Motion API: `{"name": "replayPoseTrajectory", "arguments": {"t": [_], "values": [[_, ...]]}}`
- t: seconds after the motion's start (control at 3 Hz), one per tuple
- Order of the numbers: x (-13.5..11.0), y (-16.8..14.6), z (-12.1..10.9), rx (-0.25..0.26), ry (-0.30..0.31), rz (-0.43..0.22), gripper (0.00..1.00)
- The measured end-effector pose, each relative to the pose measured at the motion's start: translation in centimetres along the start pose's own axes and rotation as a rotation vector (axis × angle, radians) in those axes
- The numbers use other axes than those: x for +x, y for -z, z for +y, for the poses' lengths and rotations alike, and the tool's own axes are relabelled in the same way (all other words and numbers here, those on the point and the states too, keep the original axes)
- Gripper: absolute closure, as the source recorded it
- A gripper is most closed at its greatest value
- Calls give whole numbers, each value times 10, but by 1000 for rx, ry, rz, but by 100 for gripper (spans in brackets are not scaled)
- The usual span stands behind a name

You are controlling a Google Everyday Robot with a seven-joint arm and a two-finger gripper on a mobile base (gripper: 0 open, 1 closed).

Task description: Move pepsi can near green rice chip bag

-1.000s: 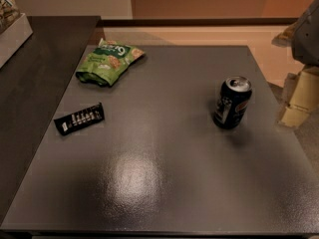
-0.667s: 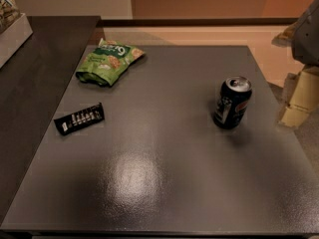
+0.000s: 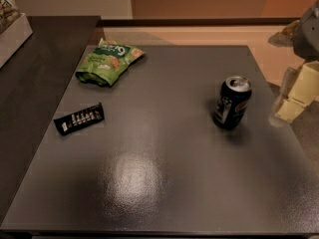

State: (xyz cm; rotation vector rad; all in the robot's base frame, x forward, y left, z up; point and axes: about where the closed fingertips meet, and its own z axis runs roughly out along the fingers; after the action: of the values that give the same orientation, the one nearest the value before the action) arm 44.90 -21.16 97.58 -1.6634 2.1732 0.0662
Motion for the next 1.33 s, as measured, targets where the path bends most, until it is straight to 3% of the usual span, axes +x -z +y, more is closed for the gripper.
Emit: {"name": "replayPoseTrajectory", "arguments": {"t": [0.67, 1.33], "values": [[-7, -35, -9, -51, -11, -148, 0], [-10, -58, -20, -60, -36, -207, 0]]}}
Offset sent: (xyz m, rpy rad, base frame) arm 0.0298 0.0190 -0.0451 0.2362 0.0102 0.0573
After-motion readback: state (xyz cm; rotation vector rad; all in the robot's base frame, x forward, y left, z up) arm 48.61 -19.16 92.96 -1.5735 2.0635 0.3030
